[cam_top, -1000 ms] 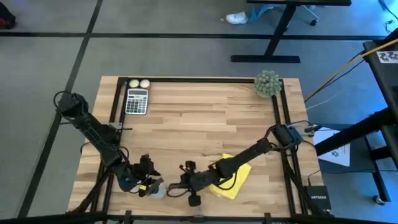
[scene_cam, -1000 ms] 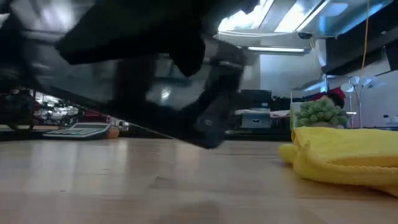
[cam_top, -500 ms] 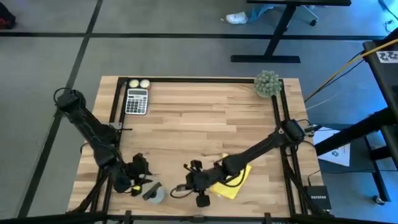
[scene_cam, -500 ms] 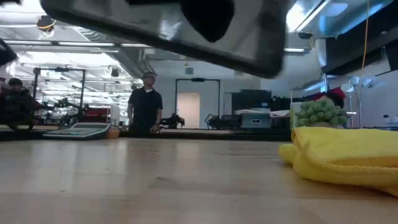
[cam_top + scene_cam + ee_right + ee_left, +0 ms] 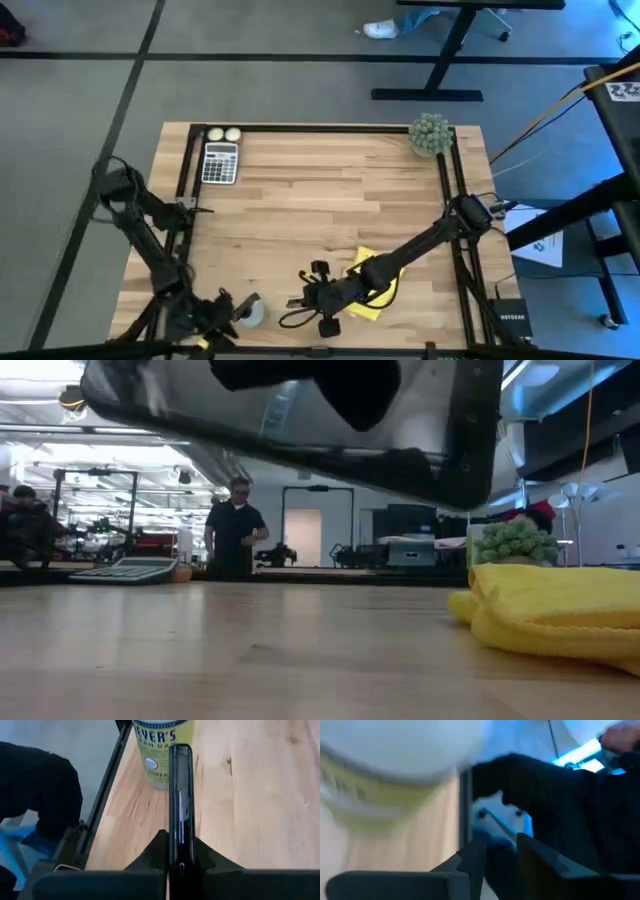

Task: Apply microfiber cloth
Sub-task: Spray the front of the black cellphone with green spray bottle

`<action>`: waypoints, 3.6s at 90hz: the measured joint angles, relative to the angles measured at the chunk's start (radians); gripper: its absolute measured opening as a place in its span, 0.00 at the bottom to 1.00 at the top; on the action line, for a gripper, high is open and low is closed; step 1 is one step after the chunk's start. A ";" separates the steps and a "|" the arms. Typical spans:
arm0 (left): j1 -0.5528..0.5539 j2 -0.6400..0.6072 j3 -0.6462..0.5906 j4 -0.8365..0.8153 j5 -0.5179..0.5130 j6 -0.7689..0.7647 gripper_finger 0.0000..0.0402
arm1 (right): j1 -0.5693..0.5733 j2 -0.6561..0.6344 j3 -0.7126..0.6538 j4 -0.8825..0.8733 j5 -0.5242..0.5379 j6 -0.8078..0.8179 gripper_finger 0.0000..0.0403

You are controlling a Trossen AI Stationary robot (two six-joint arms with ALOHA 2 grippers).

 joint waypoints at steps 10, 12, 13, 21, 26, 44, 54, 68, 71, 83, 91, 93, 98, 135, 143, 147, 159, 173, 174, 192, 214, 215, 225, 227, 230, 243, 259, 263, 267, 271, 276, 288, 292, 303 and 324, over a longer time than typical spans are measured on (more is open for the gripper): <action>0.079 0.036 0.000 0.005 0.069 0.004 0.20 | 0.000 0.000 0.000 -0.018 0.012 -0.015 0.02; 0.091 0.038 0.000 0.006 0.080 0.003 0.20 | 0.000 0.000 0.000 -0.030 0.018 -0.016 0.02; 0.095 0.038 0.000 0.006 0.083 0.003 0.20 | 0.000 0.000 0.000 -0.037 0.020 -0.016 0.02; 0.135 0.038 0.000 0.007 0.098 0.009 0.20 | 0.000 -0.006 0.000 -0.104 0.042 -0.014 0.02; 0.159 0.038 0.000 0.011 0.104 0.030 0.20 | 0.001 -0.012 0.000 -0.138 0.061 -0.007 0.02; 0.255 0.038 0.000 0.015 0.100 0.138 0.20 | 0.001 -0.015 0.000 -0.233 0.067 0.023 0.02; 0.304 0.038 0.000 0.018 0.101 0.196 0.20 | 0.011 -0.045 0.000 -0.331 0.060 0.065 0.02; 0.338 0.037 0.000 0.017 0.140 0.237 0.20 | 0.058 -0.116 0.000 -0.332 0.059 0.090 0.02; 0.339 0.036 0.000 0.017 0.158 0.237 0.20 | 0.067 -0.120 0.000 -0.296 0.058 0.090 0.02; 0.326 0.026 0.000 0.012 0.196 0.218 0.20 | 0.089 -0.121 0.000 -0.147 0.066 0.062 0.02; 0.308 0.012 0.000 -0.019 0.202 0.208 0.20 | 0.085 -0.129 0.001 -0.152 0.105 0.057 0.02; 0.303 0.006 0.000 -0.031 0.202 0.202 0.20 | 0.085 -0.136 0.000 -0.171 0.111 0.057 0.02; 0.293 -0.012 0.000 -0.057 0.202 0.189 0.20 | 0.084 -0.154 -0.002 -0.198 0.137 0.055 0.02; 0.269 -0.075 0.000 -0.136 0.132 0.176 0.20 | 0.015 -0.233 0.000 -0.249 0.215 -0.018 0.02; 0.270 -0.075 0.000 -0.137 0.129 0.176 0.20 | -0.004 -0.233 0.000 -0.272 0.234 -0.048 0.02; 0.272 -0.075 0.000 -0.137 0.129 0.174 0.20 | -0.014 -0.233 0.000 -0.274 0.245 -0.069 0.02; 0.271 -0.075 0.000 -0.135 0.129 0.181 0.20 | -0.040 -0.233 0.000 -0.273 0.261 -0.117 0.02; 0.270 -0.078 0.000 -0.143 0.129 0.186 0.20 | -0.044 -0.243 0.000 -0.353 0.264 -0.102 0.02; 0.269 -0.080 0.000 -0.145 0.129 0.186 0.20 | -0.041 -0.246 0.000 -0.366 0.266 -0.097 0.02; 0.242 -0.215 0.000 -0.346 -0.048 0.200 0.16 | 0.003 -0.355 0.000 -0.522 0.413 -0.013 0.02; 0.198 -0.427 0.000 -0.422 -0.442 0.410 0.12 | -0.052 -0.536 -0.290 -0.205 0.476 -0.062 0.02; 0.198 -0.433 0.000 -0.421 -0.444 0.422 0.12 | -0.058 -0.547 -0.316 -0.174 0.470 -0.065 0.02; 0.219 -0.486 0.000 -0.426 -0.450 0.531 0.12 | -0.125 -0.644 -0.564 0.205 0.406 -0.111 0.02; 0.227 -0.494 0.000 -0.427 -0.451 0.541 0.12 | -0.141 -0.662 -0.611 0.293 0.397 -0.122 0.02; 0.239 -0.503 0.000 -0.426 -0.452 0.557 0.12 | -0.164 -0.685 -0.680 0.436 0.378 -0.134 0.02; 0.315 -0.519 0.000 -0.425 -0.427 0.578 0.13 | -0.250 -0.683 -0.904 1.005 0.258 -0.156 0.02; 0.418 -0.519 0.000 -0.423 -0.321 0.590 0.24 | -0.278 -0.625 -0.926 1.169 0.184 -0.170 0.02; 0.443 -0.519 0.000 -0.416 -0.311 0.617 0.28 | -0.278 -0.618 -0.914 1.173 0.180 -0.187 0.02; 0.468 -0.519 0.000 -0.390 -0.312 0.659 0.32 | -0.278 -0.613 -0.889 1.178 0.167 -0.210 0.02; 0.497 -0.519 0.000 -0.350 -0.312 0.713 0.36 | -0.278 -0.612 -0.871 1.172 0.146 -0.235 0.02; 0.533 -0.523 0.000 -0.279 -0.309 0.789 0.40 | -0.283 -0.612 -0.832 1.162 0.124 -0.274 0.02; 0.638 -0.541 0.000 -0.093 -0.272 0.933 0.45 | -0.318 -0.613 -0.736 1.104 0.015 -0.329 0.02; 0.674 -0.542 0.000 -0.023 -0.208 0.966 0.45 | -0.336 -0.613 -0.702 1.050 -0.019 -0.332 0.02; 0.757 -0.541 0.000 0.123 -0.029 1.031 0.45 | -0.391 -0.613 -0.607 0.851 -0.110 -0.332 0.02; 0.861 -0.530 0.000 0.224 0.071 1.087 0.45 | -0.457 -0.608 -0.564 0.814 -0.221 -0.326 0.02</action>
